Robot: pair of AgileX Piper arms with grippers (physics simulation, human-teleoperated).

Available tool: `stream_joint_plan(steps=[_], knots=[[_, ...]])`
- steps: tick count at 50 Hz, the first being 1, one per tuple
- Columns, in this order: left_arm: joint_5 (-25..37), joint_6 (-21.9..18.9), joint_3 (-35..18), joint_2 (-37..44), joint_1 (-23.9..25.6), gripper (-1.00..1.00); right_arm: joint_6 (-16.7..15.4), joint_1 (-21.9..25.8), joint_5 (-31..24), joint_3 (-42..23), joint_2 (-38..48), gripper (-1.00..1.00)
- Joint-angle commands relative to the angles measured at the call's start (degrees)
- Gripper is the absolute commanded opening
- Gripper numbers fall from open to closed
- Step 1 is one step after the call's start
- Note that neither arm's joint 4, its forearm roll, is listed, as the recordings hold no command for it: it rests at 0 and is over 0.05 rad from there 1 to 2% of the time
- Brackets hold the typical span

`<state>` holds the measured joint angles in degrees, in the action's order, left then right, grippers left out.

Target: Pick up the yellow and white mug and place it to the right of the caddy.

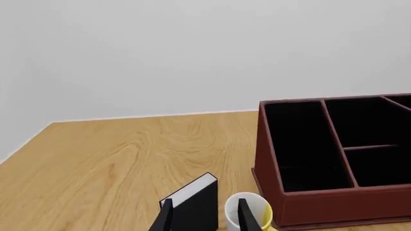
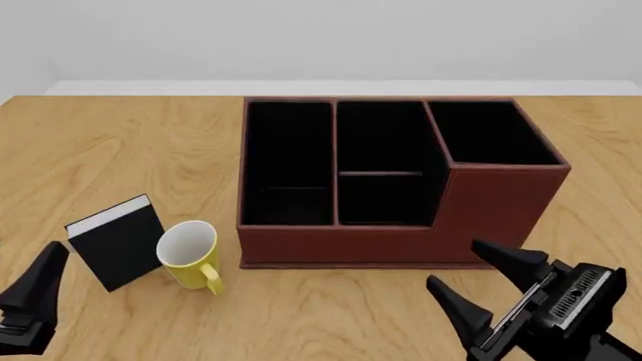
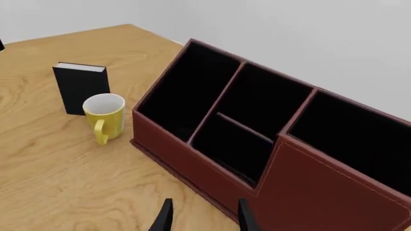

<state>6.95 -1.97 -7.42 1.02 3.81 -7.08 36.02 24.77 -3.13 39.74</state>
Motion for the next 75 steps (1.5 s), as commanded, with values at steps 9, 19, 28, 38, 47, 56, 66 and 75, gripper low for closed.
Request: stream_joint_plan(steps=[9,19,28,38,47,56,66,75], knots=[[1.95,-0.1,-1.82,-0.8,0.43,1.0,-0.35,8.77,17.87,-3.17,22.17,1.0],[1.8,-1.6,-2.28,-0.96,-0.56,1.0,-0.9,12.22,21.59,-7.2,29.89,1.0],[2.67,-0.63,-3.49,-0.99,-0.89,1.0,-0.71,15.13,24.42,-10.5,36.27,1.0],[3.62,-0.69,-4.72,-1.0,-1.24,1.0,-0.96,17.7,26.96,-14.24,43.13,1.0],[3.96,-1.1,-4.93,-1.0,-1.74,1.0,-0.17,19.9,27.99,-17.24,47.27,1.0],[4.92,-1.38,-6.4,-1.0,-2.12,1.0,-0.2,20.77,28.82,-19.91,50.58,1.0],[5.09,-1.68,-6.73,-1.01,-2.77,1.0,-1.09,23.37,29.07,-23.1,54.96,1.0],[6.08,-1.68,-8.04,-1.01,-3.32,1.0,-0.07,23.67,30.11,-26.24,60.0,1.0]])
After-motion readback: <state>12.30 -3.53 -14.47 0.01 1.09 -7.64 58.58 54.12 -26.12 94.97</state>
